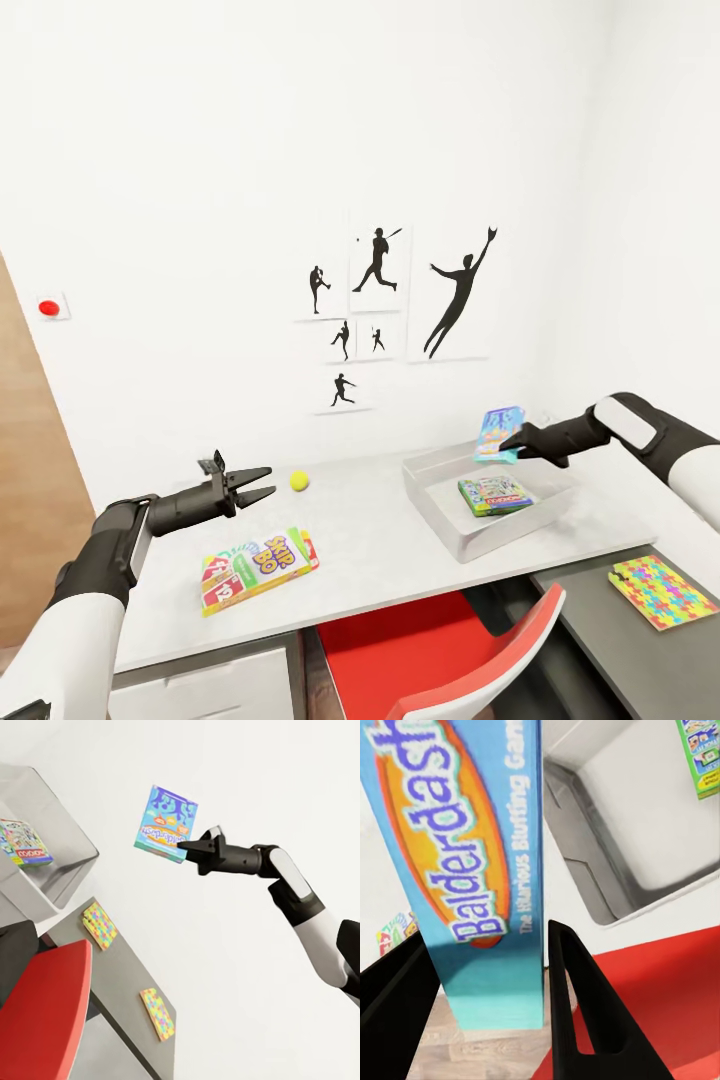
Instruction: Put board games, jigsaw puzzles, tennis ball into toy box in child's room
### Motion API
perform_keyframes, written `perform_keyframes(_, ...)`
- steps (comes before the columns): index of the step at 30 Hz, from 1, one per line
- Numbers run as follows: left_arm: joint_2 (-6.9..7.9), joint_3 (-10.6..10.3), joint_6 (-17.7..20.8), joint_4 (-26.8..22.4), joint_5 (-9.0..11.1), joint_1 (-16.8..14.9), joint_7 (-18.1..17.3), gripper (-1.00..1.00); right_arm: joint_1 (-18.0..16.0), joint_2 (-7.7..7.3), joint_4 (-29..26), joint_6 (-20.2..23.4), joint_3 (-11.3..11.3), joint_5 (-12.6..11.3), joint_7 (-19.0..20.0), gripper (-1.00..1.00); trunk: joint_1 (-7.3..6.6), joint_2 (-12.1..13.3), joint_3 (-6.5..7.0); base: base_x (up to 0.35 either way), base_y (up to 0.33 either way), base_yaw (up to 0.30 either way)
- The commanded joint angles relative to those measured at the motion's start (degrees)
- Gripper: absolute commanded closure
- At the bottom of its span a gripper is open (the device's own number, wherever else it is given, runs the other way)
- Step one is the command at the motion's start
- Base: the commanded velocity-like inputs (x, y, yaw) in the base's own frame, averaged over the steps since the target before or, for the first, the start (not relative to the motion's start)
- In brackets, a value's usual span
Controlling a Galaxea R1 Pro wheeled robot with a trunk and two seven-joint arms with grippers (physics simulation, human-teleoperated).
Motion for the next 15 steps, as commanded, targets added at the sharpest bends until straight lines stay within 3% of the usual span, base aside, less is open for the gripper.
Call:
perform_keyframes(1, -0.04, 0.2, 0.6, 0.0, -0.6, 0.0, -0.5, -1.00, 0.0, -0.23, 0.0, 0.0, 0.4, 0.3, 1.0, 1.00, 0.03, 0.0, -0.03, 0.042, 0.000, 0.000)
perform_keyframes(6, -0.04, 0.2, 0.6, 0.0, -0.6, 0.0, -0.5, -1.00, 0.1, -0.74, 0.0, 0.0, 1.0, 0.3, 2.2, 1.00, 0.03, 0.0, -0.03, 0.085, -0.048, 0.048)
perform_keyframes(12, -0.04, 0.2, 0.6, 0.0, -0.6, 0.0, -0.5, -1.00, 0.0, -0.69, 0.0, 0.0, 5.6, 0.3, 2.6, 1.00, 0.03, 0.0, -0.14, 0.022, -0.019, 0.216)
perform_keyframes(15, -0.04, 0.1, 0.6, 0.0, -0.6, 0.0, -0.5, -1.00, 0.0, -0.72, 0.0, 0.0, 6.4, 0.3, 2.6, 1.00, 0.03, 0.0, -0.22, -0.001, -0.006, 0.188)
